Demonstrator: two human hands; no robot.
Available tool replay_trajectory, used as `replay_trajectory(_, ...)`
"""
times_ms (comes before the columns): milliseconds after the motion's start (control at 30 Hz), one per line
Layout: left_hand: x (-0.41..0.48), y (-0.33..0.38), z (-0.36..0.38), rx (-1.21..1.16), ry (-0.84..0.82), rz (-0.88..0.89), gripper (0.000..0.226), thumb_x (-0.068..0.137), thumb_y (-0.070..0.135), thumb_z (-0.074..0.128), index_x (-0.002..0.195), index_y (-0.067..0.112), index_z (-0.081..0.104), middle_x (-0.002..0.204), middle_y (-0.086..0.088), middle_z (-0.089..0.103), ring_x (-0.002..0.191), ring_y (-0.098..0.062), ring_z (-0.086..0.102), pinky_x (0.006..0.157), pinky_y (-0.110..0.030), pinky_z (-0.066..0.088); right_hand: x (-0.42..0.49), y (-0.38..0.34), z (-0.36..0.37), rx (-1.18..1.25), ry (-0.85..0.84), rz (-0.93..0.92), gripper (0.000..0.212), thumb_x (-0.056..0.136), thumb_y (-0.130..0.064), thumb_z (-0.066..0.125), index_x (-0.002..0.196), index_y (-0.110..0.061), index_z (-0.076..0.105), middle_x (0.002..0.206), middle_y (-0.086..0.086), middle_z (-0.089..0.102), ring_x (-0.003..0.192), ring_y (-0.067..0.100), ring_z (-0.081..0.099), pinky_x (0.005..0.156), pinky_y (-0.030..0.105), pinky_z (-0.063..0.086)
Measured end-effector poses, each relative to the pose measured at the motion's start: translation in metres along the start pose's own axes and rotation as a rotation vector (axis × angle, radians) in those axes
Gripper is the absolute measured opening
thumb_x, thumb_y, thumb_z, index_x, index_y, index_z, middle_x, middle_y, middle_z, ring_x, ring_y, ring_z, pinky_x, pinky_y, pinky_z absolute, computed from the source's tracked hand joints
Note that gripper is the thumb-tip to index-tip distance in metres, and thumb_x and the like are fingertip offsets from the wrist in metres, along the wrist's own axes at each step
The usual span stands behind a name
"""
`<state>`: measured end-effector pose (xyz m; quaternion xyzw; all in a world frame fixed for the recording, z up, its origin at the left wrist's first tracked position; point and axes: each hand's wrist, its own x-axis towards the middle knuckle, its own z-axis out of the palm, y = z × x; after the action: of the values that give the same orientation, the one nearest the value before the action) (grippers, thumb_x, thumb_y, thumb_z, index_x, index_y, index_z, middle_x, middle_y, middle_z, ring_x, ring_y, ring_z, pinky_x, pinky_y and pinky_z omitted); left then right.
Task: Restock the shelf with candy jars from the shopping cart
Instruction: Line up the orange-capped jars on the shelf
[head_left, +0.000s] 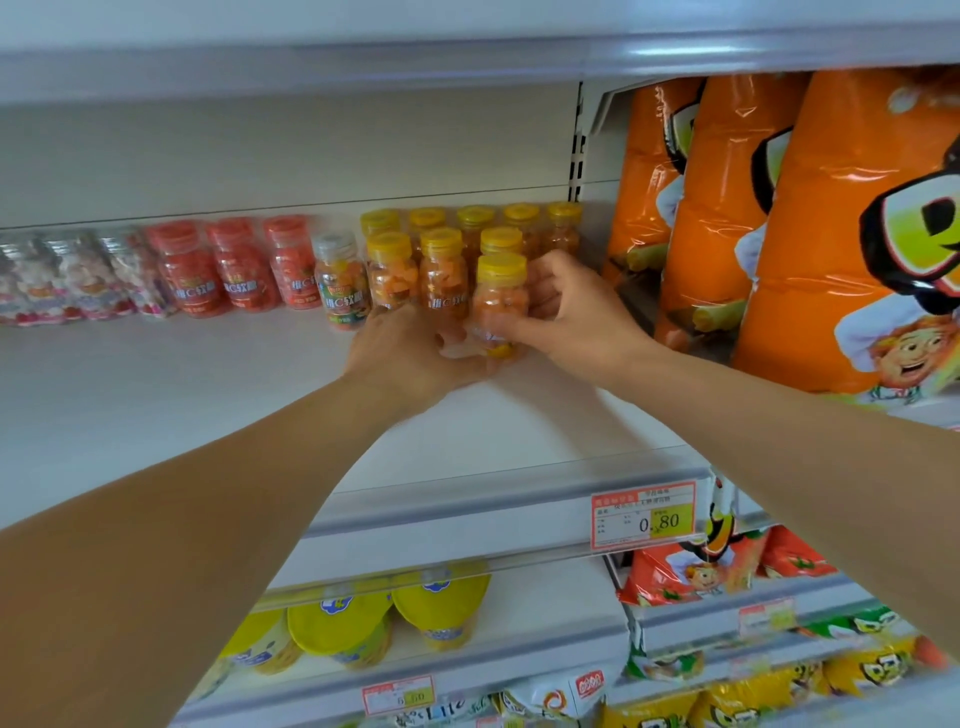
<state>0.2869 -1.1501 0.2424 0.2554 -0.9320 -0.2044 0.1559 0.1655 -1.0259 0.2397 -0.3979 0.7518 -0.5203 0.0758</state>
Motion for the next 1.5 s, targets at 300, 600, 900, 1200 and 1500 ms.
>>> replay_trajectory(300, 0.015, 0.011, -0.008, 0.216, 0.521, 0.278, 0.037, 0.079, 0.029, 0.060, 0.113, 0.015, 0.064, 0.117, -0.014, 0.057, 0.114, -0.038, 0.045, 0.087, -0.043, 0.035, 0.020, 0.024, -0.011, -0.087, 0.233, 0.056, 0.043, 0.081, -0.019, 0.076, 0.119, -0.016, 0.056, 0.116, 0.003, 0.065, 0.106, 0.020, 0.062, 0.094, 0.043, 0.052)
replay_trajectory(600, 0.042, 0.025, 0.009, 0.472, 0.286, 0.327, 0.064, 0.095, 0.037, 0.050, 0.151, 0.033, 0.019, 0.160, 0.003, 0.016, 0.149, -0.022, 0.003, 0.118, -0.049, 0.000, 0.039, 0.036, -0.010, -0.056, 0.293, 0.052, 0.039, 0.084, -0.023, 0.074, 0.117, -0.014, 0.055, 0.115, 0.004, 0.065, 0.105, 0.020, 0.062, 0.092, 0.043, 0.053)
replay_trajectory(900, 0.043, 0.021, 0.017, 0.443, 0.325, 0.344, 0.068, 0.093, 0.035, 0.054, 0.151, 0.032, 0.019, 0.159, 0.002, 0.022, 0.148, -0.023, 0.011, 0.118, -0.046, 0.005, 0.045, 0.039, -0.008, -0.063, 0.270, 0.051, 0.041, 0.087, -0.019, 0.069, 0.125, -0.015, 0.053, 0.118, 0.005, 0.064, 0.108, 0.022, 0.062, 0.093, 0.044, 0.052)
replay_trajectory(1200, 0.009, 0.011, -0.019, 0.246, 0.472, 0.380, 0.045, 0.084, 0.033, 0.052, 0.125, 0.015, 0.059, 0.132, -0.010, 0.054, 0.123, -0.034, 0.043, 0.097, -0.042, 0.033, -0.009, -0.020, 0.009, -0.087, 0.400, -0.127, 0.023, 0.091, -0.015, 0.063, 0.113, -0.010, 0.059, 0.102, 0.002, 0.062, 0.091, 0.013, 0.059, 0.087, 0.039, 0.051)
replay_trajectory(1500, -0.157, -0.099, -0.141, 0.041, 0.879, 0.230, 0.033, 0.080, 0.008, 0.035, 0.092, 0.012, 0.066, 0.090, -0.007, 0.061, 0.089, -0.029, 0.051, 0.077, -0.036, 0.038, -0.112, -0.162, 0.155, 0.361, 0.039, -0.273, 0.012, 0.096, -0.011, 0.055, 0.089, -0.003, 0.060, 0.065, 0.009, 0.061, 0.051, 0.008, 0.055, 0.048, 0.014, 0.041)
